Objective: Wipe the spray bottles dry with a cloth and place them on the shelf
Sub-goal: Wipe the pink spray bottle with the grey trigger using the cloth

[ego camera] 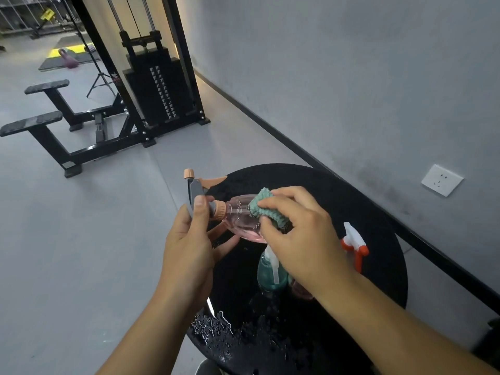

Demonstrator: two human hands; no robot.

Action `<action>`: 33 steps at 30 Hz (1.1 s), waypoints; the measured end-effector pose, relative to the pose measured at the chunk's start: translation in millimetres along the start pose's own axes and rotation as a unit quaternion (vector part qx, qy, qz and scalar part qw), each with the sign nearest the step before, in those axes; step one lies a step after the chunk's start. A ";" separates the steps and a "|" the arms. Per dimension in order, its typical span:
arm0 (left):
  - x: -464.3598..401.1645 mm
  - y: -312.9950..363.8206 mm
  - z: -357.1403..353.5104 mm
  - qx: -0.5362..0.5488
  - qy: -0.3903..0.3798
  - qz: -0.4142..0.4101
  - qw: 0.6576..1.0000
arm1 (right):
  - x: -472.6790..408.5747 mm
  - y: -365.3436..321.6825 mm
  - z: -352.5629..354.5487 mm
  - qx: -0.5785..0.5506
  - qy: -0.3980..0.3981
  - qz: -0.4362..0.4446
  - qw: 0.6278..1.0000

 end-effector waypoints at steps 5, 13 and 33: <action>-0.1 -3.4 -3.6 -0.001 -0.021 0.005 1.000 | -0.6 -10.3 -8.9 0.009 -0.055 0.052 0.997; -2.8 2.7 0.3 0.046 -0.036 0.000 0.998 | -1.1 1.6 4.5 -0.038 -0.010 -0.005 0.999; -3.8 6.9 -3.4 0.028 -0.055 -0.028 0.998 | -4.5 10.6 16.5 -0.042 0.011 -0.028 0.999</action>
Point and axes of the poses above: each hand's wrist, its own x-axis away from the middle knuckle, its own z-axis out of the back of the hand, y = z × x, the point moved 7 cm from there along -x, towards the middle knuckle, and after that the axes turned 10 degrees about z, right-handed, at the moved point
